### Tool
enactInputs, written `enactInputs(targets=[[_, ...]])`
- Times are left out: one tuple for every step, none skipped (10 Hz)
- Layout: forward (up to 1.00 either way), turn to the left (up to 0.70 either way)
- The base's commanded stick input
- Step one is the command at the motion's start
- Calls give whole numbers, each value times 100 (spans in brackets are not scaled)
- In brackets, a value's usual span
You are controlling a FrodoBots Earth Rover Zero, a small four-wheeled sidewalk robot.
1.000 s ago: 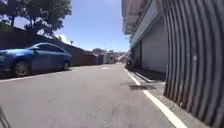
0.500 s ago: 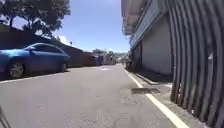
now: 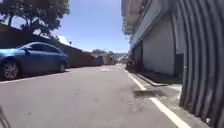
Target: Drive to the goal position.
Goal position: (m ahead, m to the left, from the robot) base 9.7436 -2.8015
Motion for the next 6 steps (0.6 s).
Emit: enactInputs(targets=[[45,0],[45,0],[45,0],[45,0],[45,0],[45,0]])
